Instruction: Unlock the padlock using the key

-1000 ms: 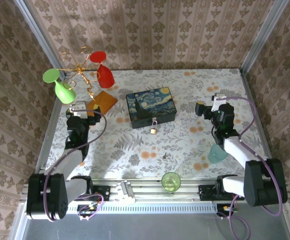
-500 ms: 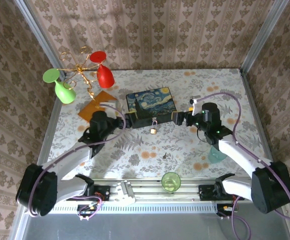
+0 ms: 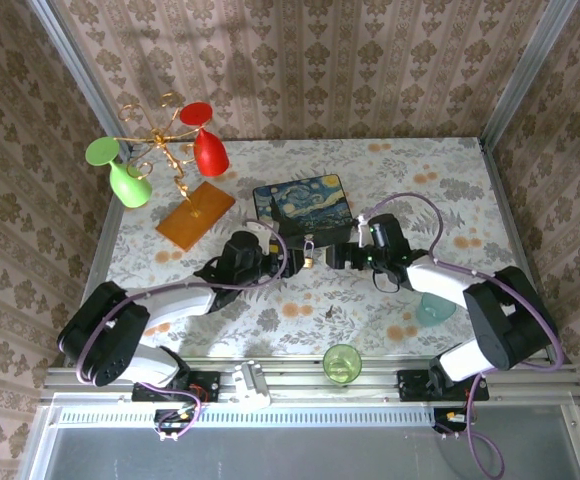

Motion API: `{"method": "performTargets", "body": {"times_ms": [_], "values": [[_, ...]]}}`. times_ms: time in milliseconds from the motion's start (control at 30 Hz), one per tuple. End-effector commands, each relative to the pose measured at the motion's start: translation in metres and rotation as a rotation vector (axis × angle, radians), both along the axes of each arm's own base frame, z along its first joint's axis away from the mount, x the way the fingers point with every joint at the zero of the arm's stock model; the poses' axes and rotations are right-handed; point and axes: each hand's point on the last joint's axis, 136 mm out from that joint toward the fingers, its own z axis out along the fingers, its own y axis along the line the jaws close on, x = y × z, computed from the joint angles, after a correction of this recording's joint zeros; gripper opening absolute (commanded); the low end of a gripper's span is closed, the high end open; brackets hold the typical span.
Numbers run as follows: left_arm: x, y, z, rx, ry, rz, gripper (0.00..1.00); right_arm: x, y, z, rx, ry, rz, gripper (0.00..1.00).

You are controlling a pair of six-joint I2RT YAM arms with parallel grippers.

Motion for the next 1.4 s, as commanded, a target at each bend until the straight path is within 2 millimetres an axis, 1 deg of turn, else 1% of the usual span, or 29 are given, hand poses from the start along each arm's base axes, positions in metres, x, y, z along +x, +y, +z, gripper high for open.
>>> {"method": "performTargets", "body": {"times_ms": [0, 67, 133, 267, 333, 433, 533, 667, 733, 833, 900, 967, 1000, 1100, 1200, 1267, 1367], "values": [[-0.004, 0.0, -0.001, -0.002, 0.01, 0.035, 0.86, -0.036, -0.007, -0.015, -0.176, 0.067, 0.072, 0.88], [-0.009, 0.001, 0.001, -0.007, 0.001, 0.037, 0.86, -0.055, -0.005, -0.024, -0.22, 0.095, 0.114, 0.86], [-0.015, 0.004, 0.001, 0.017, -0.002, 0.05, 0.85, -0.07, -0.007, -0.023, -0.26, 0.082, 0.128, 0.85], [-0.03, 0.005, 0.001, 0.088, -0.026, 0.055, 0.86, -0.074, -0.006, -0.006, -0.297, 0.03, 0.109, 0.85], [-0.036, 0.005, 0.001, 0.084, -0.02, 0.064, 0.86, -0.077, -0.013, -0.002, -0.334, 0.05, 0.073, 0.83], [-0.038, 0.009, -0.002, 0.043, -0.016, 0.09, 0.85, -0.087, -0.016, -0.005, -0.336, 0.065, 0.055, 0.83], [-0.041, 0.011, -0.005, 0.029, -0.013, 0.093, 0.86, -0.099, -0.016, -0.011, -0.309, 0.081, 0.045, 0.79], [-0.049, 0.007, -0.007, 0.043, -0.01, 0.053, 0.87, -0.11, -0.011, -0.013, -0.311, 0.076, 0.085, 0.77], [-0.051, 0.008, -0.005, 0.039, -0.016, 0.045, 0.87, -0.115, -0.008, -0.019, -0.329, 0.108, 0.122, 0.74], [-0.054, 0.011, -0.003, 0.036, -0.036, 0.039, 0.86, -0.117, -0.008, -0.033, -0.389, 0.16, 0.15, 0.67], [-0.055, 0.015, -0.003, 0.045, -0.044, 0.04, 0.86, -0.118, 0.003, -0.038, -0.392, 0.181, 0.194, 0.63], [-0.056, 0.019, -0.004, 0.052, -0.047, 0.042, 0.86, -0.118, 0.011, -0.039, -0.409, 0.177, 0.218, 0.63], [-0.058, 0.02, -0.005, 0.051, -0.046, 0.041, 0.86, -0.12, 0.014, -0.045, -0.423, 0.198, 0.218, 0.62], [-0.061, 0.024, -0.008, 0.051, -0.041, 0.038, 0.86, -0.122, 0.025, -0.048, -0.42, 0.21, 0.195, 0.62], [-0.064, 0.024, -0.008, 0.051, -0.033, 0.029, 0.86, -0.126, 0.028, -0.051, -0.418, 0.23, 0.143, 0.63], [-0.065, 0.024, -0.009, 0.052, -0.029, 0.024, 0.86, -0.128, 0.022, -0.053, -0.419, 0.248, 0.087, 0.63], [-0.066, 0.024, -0.011, 0.057, -0.025, 0.02, 0.86, -0.129, 0.02, -0.052, -0.406, 0.247, 0.047, 0.62]]}}
